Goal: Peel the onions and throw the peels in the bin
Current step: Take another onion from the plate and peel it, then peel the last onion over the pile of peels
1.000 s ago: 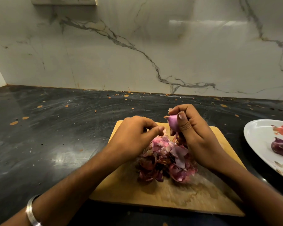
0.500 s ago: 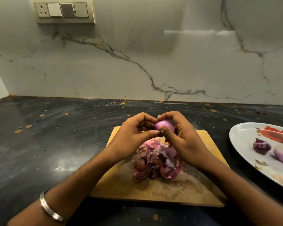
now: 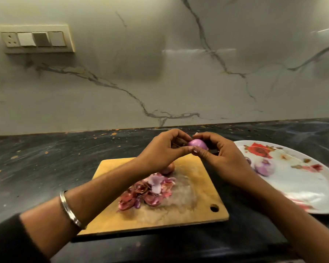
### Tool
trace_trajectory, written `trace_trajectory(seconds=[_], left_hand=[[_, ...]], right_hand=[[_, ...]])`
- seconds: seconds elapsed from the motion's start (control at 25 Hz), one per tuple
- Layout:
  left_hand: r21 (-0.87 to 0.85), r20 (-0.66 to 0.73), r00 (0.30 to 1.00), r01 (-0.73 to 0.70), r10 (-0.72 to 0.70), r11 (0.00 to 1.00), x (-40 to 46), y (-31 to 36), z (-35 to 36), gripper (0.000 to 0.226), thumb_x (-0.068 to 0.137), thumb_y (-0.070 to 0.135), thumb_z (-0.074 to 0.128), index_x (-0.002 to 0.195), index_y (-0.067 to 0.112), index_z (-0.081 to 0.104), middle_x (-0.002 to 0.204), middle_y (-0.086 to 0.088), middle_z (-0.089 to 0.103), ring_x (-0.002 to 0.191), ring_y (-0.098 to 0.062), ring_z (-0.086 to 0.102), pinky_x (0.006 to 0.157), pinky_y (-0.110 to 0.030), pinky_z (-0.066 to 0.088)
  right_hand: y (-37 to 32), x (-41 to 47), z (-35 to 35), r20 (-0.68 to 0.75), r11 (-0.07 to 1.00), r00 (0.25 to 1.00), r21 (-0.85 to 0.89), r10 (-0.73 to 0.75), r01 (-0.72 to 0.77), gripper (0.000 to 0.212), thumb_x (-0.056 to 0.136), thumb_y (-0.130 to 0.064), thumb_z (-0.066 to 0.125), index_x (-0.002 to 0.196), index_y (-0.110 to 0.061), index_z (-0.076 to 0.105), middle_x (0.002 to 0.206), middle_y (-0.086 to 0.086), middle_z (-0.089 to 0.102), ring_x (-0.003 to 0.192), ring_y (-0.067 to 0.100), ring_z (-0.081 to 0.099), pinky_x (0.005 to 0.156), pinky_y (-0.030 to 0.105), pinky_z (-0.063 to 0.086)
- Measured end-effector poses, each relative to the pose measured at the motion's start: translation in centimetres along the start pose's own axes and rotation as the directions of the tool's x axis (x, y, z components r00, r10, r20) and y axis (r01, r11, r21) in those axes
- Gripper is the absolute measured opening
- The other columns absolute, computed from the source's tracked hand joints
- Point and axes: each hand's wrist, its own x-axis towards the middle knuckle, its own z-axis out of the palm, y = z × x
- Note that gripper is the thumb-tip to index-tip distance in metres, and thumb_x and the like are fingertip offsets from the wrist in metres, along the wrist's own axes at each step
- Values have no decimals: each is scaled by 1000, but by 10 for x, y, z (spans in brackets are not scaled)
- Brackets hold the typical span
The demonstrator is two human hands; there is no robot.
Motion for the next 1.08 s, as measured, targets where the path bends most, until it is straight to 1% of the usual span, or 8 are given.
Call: trace_trajectory(seconds=[0.12,0.28,0.4,0.48,0.6,0.76,0.92,1.08], left_hand=[[58,70,997,-22,18,998,24,15,44,29,88,27,72,114,21,61,102,4,69,95,-10,66,91,-38,56],[64,157,987,-30,19,998,54,34,100,30,88,30,73,114,22,61,102,4,70,95,-10,66,91,-36,56],[84,236,971,-64,43,994,68,39,135,27,88,29,74,111,23,61,96,4,73,88,-6,69,87,-32,56],[136,262,964,-86,48,987,71,35,150,26,87,31,74,110,25,62,97,4,72,88,-7,68,86,-32,58],[192,290,957,-75,16,979,70,21,164,23,87,32,74,106,27,63,95,7,70,86,-6,67,83,-32,59],[308,317,948,-121,18,944,66,8,177,24,90,35,69,112,27,62,107,7,70,93,-5,63,85,-29,55],[329,301,953,-146,43,933,66,6,176,28,92,38,67,117,26,62,112,7,69,88,-4,61,81,-22,52],[268,225,971,-138,78,954,56,8,146,20,92,32,68,111,26,65,103,15,68,86,-5,64,81,-30,56]], right_hand=[[17,-19,-42,-100,992,993,-95,71,-80,36,87,-31,73,122,-27,65,111,-13,69,103,4,64,83,20,54],[41,-42,-89,-215,965,962,-164,167,-204,37,86,-31,75,120,-25,65,112,-8,69,98,10,66,82,29,58],[58,-59,-112,-285,935,945,-264,160,-238,37,83,-33,78,117,-26,67,107,-12,70,93,4,66,74,13,52],[66,-69,-120,-316,908,938,-337,142,-251,34,80,-34,81,111,-28,69,99,-16,70,88,-1,65,70,9,49],[76,-73,-121,-262,864,952,-430,159,-263,30,77,-35,83,103,-27,72,94,-14,72,83,2,64,76,21,52],[85,-74,-114,-179,781,968,-574,174,-246,26,84,-39,76,108,-29,70,102,-10,73,86,7,62,76,21,43],[83,-73,-111,-193,767,968,-594,158,-244,29,88,-38,73,114,-29,69,111,-10,71,100,9,61,84,20,39],[64,-62,-99,-163,792,982,-586,91,-171,30,87,-42,72,113,-26,70,109,-9,70,101,11,60,89,28,47]])
